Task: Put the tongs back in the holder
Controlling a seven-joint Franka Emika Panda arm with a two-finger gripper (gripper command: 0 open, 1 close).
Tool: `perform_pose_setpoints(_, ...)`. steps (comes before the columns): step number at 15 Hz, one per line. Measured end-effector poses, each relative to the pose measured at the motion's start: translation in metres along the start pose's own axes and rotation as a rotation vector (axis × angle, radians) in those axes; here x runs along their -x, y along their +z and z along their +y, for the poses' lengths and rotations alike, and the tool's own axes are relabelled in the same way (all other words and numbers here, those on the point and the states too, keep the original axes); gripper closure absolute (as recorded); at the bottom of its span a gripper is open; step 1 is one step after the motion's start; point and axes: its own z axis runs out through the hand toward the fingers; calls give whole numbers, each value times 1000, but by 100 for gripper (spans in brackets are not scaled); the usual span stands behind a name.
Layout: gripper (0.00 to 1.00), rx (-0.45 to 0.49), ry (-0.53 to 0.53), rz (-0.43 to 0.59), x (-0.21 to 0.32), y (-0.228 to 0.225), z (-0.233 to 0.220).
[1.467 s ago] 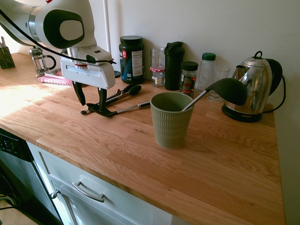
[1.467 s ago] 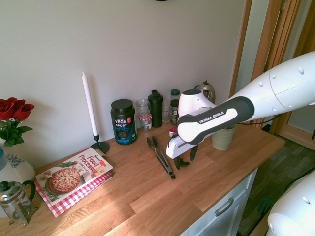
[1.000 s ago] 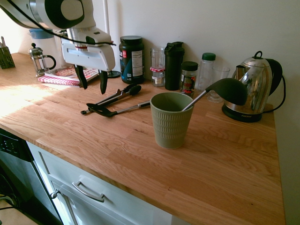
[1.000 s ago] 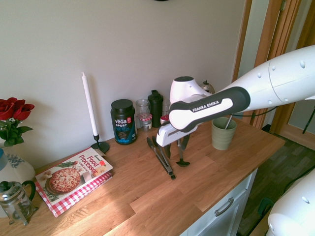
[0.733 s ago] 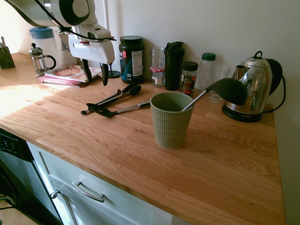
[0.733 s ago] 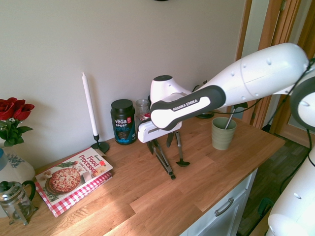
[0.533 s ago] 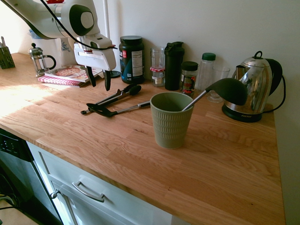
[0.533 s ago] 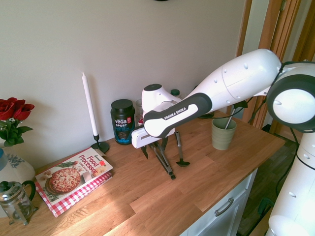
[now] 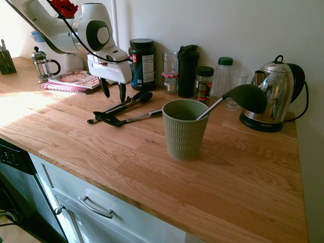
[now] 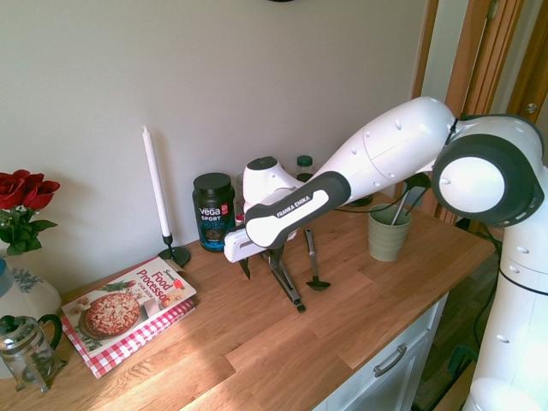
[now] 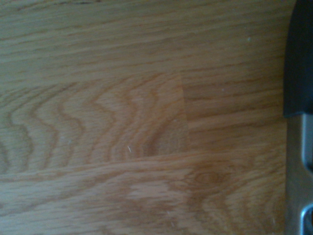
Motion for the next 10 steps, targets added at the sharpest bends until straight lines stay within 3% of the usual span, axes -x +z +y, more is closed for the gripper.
perform_pose_setpoints(10,100,2,23,-4,-28,23,-1)
